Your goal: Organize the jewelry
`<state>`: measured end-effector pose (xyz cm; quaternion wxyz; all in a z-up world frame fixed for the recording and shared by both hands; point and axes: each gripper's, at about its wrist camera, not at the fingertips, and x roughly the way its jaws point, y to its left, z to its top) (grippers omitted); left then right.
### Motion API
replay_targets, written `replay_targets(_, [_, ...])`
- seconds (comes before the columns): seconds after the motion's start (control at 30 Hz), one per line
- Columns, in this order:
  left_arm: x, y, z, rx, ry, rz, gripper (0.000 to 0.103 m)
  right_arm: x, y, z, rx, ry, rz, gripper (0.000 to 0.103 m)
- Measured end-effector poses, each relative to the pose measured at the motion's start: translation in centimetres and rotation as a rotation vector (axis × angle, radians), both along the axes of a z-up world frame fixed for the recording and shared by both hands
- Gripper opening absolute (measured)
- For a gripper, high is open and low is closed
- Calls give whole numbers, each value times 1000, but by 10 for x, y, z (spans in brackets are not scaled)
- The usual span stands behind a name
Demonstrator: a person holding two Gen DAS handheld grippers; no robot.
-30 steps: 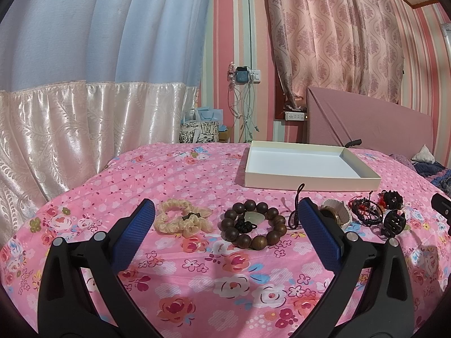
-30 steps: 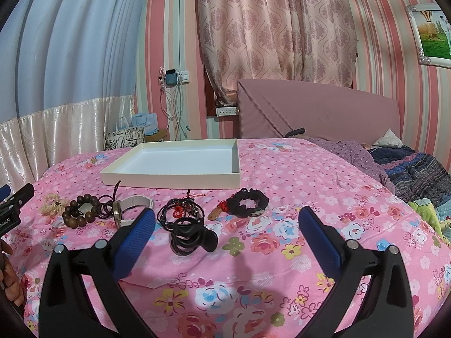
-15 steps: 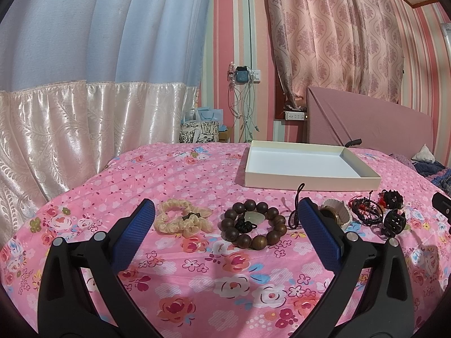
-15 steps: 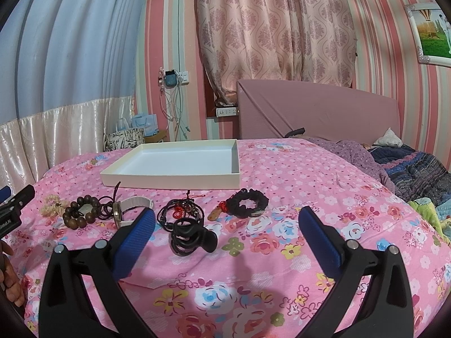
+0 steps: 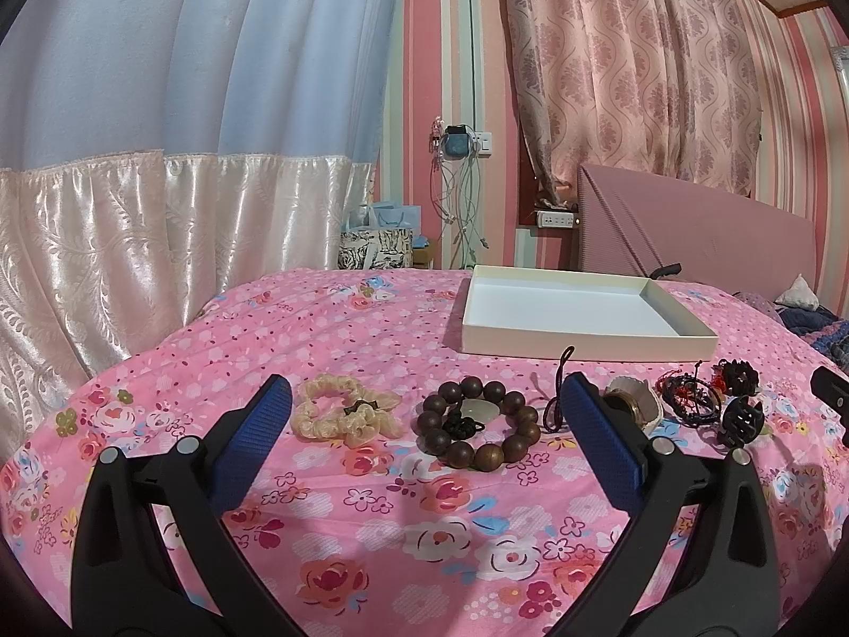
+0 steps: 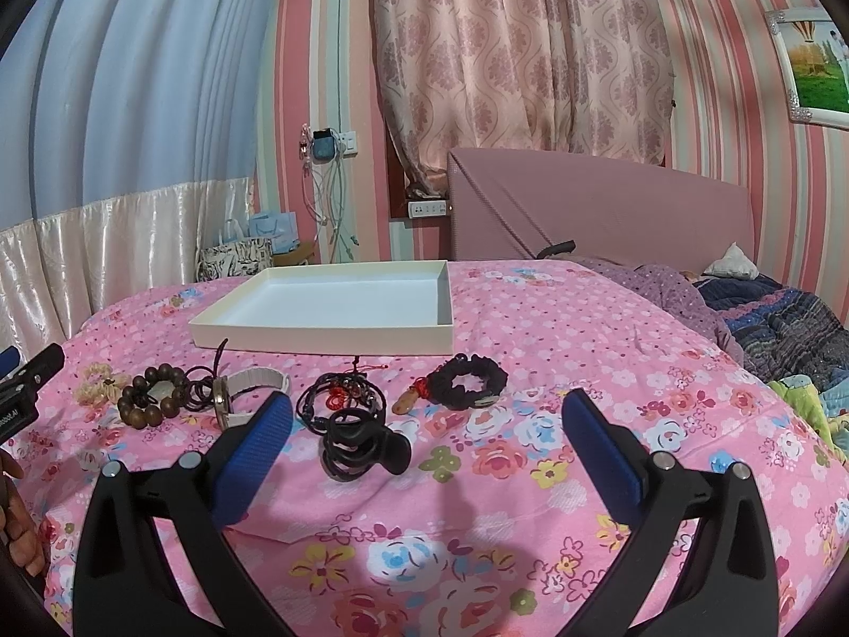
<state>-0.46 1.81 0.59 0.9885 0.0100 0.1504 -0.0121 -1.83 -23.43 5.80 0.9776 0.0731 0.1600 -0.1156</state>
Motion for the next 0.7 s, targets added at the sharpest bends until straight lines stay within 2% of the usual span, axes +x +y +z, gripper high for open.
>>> replay_targets(0.1, [1, -1, -1, 4, 9, 0, 100, 1, 1, -1, 8, 4, 8, 101])
replay_targets(0.23, [3, -4, -3, 11, 18, -6, 100, 12, 3, -4, 15, 52, 53, 101])
replay_targets(0.5, [5, -8, -6, 20, 27, -30, 100, 14, 3, -8, 31, 60, 89, 101])
replay_targets(0.7, [11, -6, -8, -1, 64, -47, 100, 39, 2, -19, 69, 187, 130, 101])
